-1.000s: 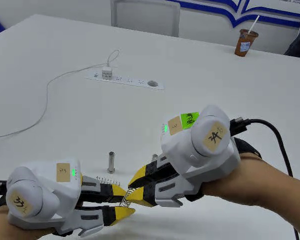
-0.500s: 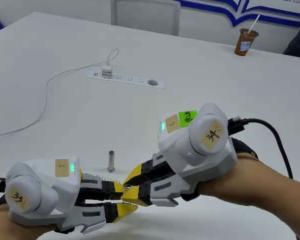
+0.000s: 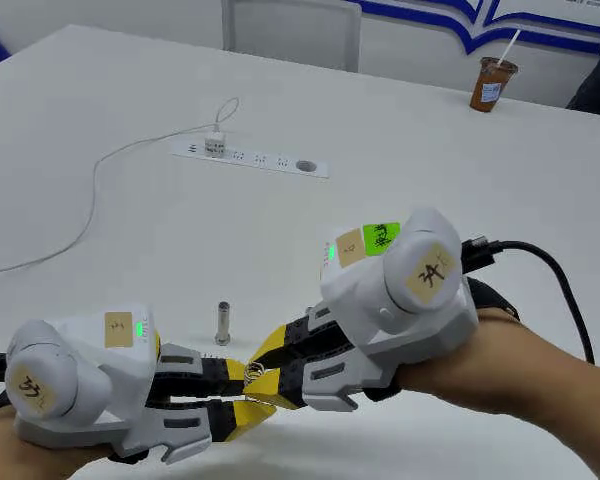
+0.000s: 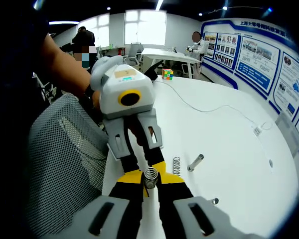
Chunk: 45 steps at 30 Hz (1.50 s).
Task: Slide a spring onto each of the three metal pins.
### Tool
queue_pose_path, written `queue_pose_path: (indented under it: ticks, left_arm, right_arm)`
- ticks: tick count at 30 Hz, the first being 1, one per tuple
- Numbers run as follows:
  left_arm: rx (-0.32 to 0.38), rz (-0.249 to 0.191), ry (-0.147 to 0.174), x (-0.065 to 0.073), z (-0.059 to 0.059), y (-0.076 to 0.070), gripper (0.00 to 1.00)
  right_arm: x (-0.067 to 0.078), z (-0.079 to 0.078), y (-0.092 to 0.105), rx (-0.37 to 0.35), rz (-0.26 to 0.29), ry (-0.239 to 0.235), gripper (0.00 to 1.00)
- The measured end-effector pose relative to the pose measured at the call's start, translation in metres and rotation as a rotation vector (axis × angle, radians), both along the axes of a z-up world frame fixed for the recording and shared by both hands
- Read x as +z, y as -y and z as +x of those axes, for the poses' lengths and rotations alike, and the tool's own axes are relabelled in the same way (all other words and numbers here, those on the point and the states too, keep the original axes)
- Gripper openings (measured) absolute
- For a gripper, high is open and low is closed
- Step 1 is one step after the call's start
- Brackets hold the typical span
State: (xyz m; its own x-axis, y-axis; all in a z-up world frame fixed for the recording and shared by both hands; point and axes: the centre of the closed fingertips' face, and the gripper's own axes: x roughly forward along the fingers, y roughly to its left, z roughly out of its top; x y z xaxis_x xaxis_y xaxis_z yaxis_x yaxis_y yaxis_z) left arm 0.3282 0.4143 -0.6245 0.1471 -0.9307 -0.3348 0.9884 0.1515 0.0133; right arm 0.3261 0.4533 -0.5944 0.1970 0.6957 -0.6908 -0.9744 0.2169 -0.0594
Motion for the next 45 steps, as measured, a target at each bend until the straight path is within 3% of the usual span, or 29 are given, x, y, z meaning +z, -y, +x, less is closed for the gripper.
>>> queue_pose_path:
  ticks: [10,20,33,45]
  left_arm:
    - [0.029,0.002,-0.005,0.002,0.005,-0.002,0.20]
    - [0.095,0.005,-0.022,0.003,0.010,-0.021,0.31]
    - [0.244,-0.014,-0.047,0.004,0.027,-0.057,0.43]
    - [0.302,-0.017,-0.048,0.002,0.037,-0.070,0.52]
  right_arm:
    - [0.001,0.001,0.003,-0.011,-0.003,-0.005,0.12]
    - [0.003,0.005,0.009,-0.032,-0.004,0.000,0.12]
    - [0.007,0.016,0.024,-0.087,0.004,0.008,0.12]
    - [0.020,0.037,0.041,-0.161,0.020,0.038,0.12]
